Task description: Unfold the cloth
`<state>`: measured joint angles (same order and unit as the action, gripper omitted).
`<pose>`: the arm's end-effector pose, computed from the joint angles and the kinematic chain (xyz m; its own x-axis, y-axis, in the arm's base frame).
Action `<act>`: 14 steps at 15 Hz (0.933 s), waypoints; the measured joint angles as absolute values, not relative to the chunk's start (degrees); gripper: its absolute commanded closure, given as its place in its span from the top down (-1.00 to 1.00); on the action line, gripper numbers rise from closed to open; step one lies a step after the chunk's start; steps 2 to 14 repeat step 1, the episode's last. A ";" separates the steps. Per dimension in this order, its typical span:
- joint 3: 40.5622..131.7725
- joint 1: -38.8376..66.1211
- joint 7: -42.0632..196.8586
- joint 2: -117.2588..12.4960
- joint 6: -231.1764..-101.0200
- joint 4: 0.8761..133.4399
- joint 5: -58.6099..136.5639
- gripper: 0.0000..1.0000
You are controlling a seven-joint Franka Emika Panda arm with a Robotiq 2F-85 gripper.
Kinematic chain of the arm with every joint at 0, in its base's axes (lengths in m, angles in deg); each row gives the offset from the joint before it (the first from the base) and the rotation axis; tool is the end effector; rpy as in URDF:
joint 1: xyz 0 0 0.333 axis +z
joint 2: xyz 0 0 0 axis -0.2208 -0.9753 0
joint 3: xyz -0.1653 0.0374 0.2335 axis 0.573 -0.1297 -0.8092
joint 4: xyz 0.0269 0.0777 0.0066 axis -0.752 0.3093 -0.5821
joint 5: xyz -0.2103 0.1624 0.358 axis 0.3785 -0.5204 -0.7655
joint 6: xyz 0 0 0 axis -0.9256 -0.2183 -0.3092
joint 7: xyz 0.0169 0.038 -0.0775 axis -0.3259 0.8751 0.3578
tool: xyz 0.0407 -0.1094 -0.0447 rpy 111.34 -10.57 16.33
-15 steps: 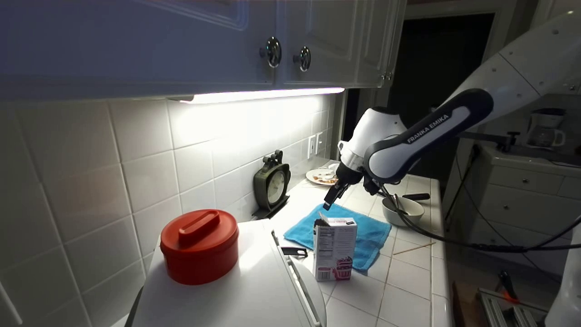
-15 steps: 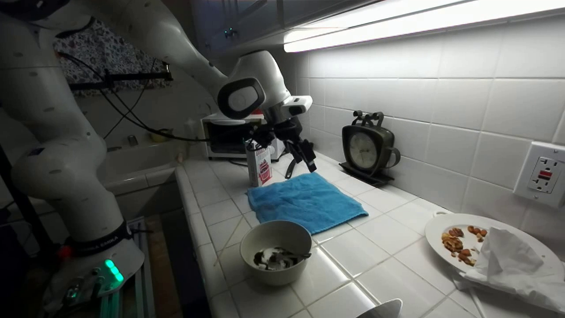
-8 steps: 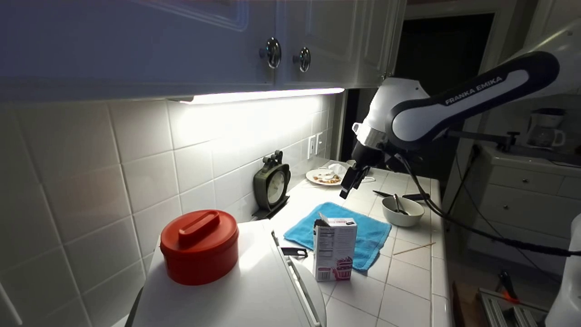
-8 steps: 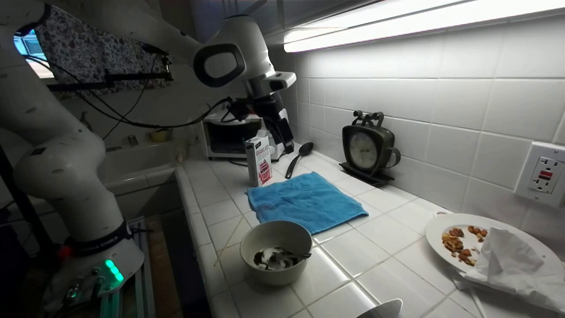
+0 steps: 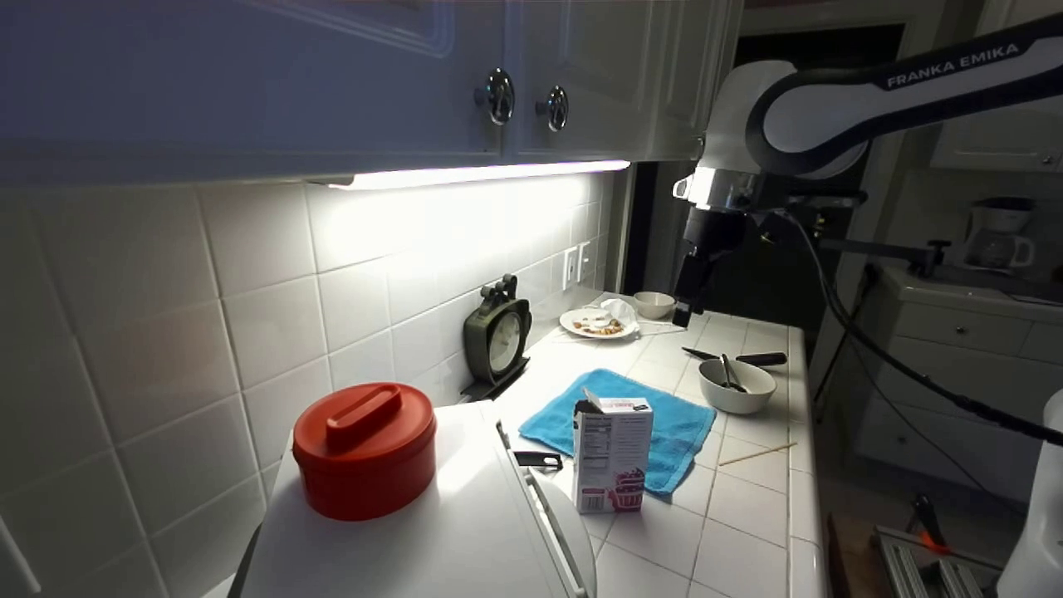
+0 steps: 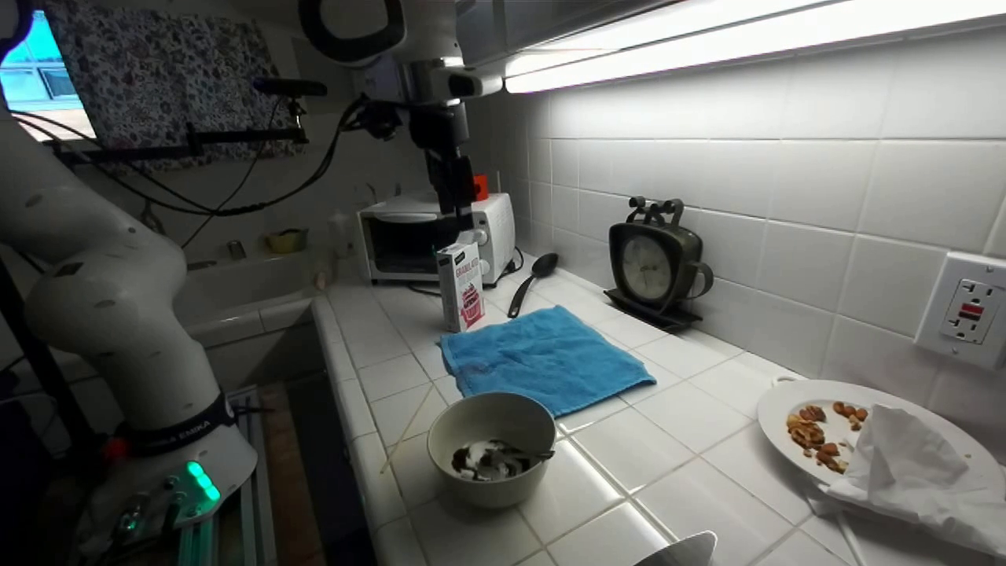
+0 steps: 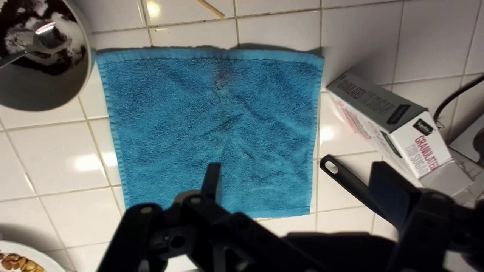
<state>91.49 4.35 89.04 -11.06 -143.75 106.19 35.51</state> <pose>0.4734 -0.1519 0.4647 0.9786 -0.1787 0.1016 -0.1727 -0.9828 -0.0649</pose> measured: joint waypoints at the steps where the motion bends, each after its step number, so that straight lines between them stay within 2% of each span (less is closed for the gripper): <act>1: 91.49 4.35 89.04 -11.06 -143.50 106.07 35.54 1.00; 14: 91.49 4.35 89.04 -11.06 -143.50 106.07 35.54 1.00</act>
